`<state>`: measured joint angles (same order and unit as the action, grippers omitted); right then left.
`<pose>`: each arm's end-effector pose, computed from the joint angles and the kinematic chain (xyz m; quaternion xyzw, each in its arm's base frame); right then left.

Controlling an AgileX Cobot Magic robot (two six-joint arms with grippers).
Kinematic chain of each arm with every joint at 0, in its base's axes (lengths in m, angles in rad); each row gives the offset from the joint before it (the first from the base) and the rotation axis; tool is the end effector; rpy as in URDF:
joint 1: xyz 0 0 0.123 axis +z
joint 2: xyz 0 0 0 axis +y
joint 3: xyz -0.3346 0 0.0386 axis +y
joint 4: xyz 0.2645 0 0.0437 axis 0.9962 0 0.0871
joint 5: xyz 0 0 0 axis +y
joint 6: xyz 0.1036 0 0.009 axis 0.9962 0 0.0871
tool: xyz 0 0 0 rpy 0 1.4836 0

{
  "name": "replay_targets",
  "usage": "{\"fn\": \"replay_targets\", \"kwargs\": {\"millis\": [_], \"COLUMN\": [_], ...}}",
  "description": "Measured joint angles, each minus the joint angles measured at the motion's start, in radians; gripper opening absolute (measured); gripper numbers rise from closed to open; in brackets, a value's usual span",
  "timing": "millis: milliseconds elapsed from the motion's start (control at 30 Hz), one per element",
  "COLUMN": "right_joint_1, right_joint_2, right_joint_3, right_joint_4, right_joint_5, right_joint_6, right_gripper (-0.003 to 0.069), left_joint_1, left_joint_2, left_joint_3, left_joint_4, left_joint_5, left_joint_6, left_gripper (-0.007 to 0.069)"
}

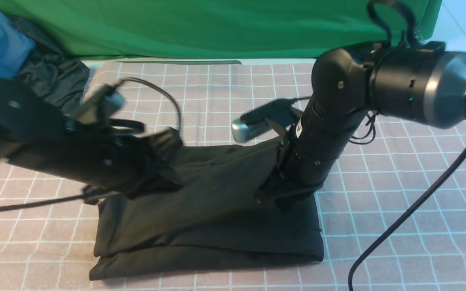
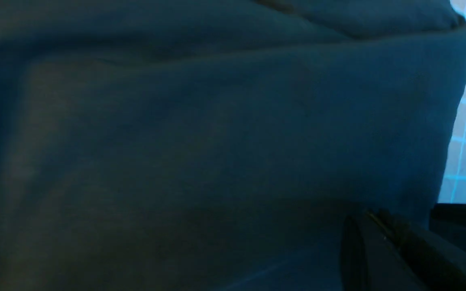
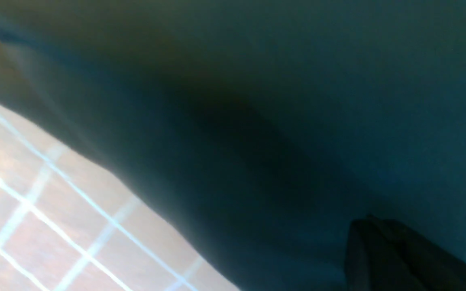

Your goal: Fold a long-sleeved shirt over a pink coffee tablecloth.

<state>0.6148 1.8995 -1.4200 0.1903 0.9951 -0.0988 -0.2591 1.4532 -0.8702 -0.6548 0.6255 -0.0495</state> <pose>0.3327 0.2551 0.2432 -0.3048 0.9443 0.1046 0.0667 0.2757 -0.1115 0.2681 -0.1145 0.9402 -0.2712 0.1714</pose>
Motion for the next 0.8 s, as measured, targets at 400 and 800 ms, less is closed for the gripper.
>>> {"fn": "replay_targets", "kwargs": {"millis": [400, 800], "right_joint_1": [0.0, 0.0], "right_joint_2": [0.046, -0.044], "right_joint_3": [0.122, 0.149], "right_joint_4": [0.0, -0.006], "right_joint_5": [-0.041, -0.066], "right_joint_6": [0.044, 0.069], "right_gripper": [0.0038, 0.0038], "left_joint_1": [-0.098, -0.1], "left_joint_2": [0.179, 0.068], "left_joint_3": [0.083, 0.118], "left_joint_4": [0.025, 0.139], "left_joint_5": [-0.044, -0.034], "left_joint_6": [0.0, -0.055], "left_gripper": [0.0014, 0.0014]}}
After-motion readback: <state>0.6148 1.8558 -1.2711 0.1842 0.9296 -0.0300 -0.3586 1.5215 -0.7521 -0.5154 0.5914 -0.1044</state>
